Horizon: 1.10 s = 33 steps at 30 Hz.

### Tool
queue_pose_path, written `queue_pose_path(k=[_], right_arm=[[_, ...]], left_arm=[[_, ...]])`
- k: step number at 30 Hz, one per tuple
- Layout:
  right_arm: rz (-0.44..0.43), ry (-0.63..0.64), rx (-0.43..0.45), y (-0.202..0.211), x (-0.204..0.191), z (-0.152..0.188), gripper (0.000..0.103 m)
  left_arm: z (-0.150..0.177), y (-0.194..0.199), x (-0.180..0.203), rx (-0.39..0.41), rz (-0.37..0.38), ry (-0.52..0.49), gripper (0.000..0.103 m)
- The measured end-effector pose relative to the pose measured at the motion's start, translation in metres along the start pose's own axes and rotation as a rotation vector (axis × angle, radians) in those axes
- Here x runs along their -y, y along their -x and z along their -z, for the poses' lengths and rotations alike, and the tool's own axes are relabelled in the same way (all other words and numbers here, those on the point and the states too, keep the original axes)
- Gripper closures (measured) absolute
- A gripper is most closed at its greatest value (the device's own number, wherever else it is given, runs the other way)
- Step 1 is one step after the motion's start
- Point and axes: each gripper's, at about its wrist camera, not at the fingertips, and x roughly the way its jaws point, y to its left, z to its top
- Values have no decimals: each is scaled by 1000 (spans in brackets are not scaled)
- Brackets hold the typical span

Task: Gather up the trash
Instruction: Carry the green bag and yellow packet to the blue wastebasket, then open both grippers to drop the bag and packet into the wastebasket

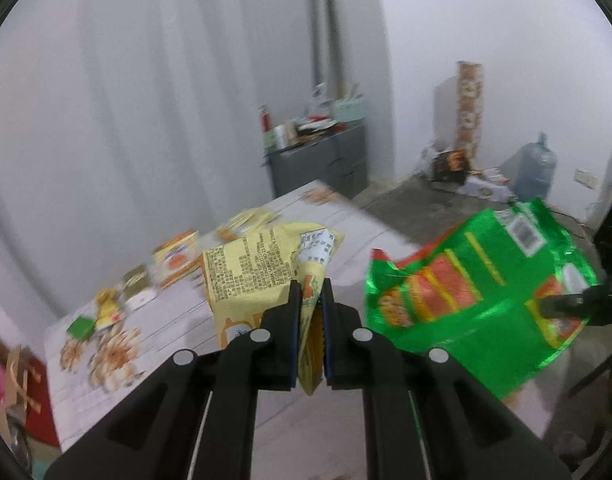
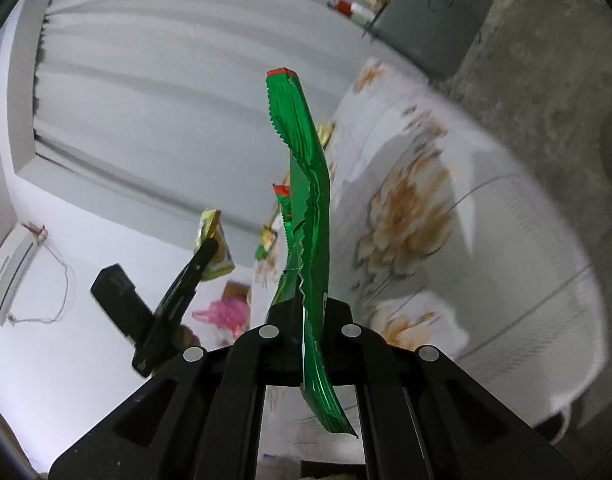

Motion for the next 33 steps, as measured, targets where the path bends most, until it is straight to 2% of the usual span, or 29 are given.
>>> queue_pose_path(k=[5,9,12,14,18,20,26,29,33], right_arm=[[13,-52,144,59,23,-9,102],[104,-130,294,122,60,-16,102],[298,-174,400,168,85,-19,102],[474,-195,473,198,99,-24,102],[682,-223,553,217,120,-42,101],[757,-231,552,225,137,-58,101],[1000,-204,463,179,160,-113,101],[1066,-240,411,155,175,-131,100],[1101,-286,369,135,180,-139,97]], left_arm=[[-27,-6,64,25,115,-59,94],[-49,-23,118,27,211,-115,94],[-63,-41,153,11,281,-148,94],[-70,-53,176,3,319,-170,94],[-78,-73,210,-13,375,-190,94],[-78,-84,219,-28,391,-197,94],[-78,-104,229,-73,387,-200,94],[-76,-109,222,-92,386,-179,94],[-74,-116,217,-103,385,-160,94]])
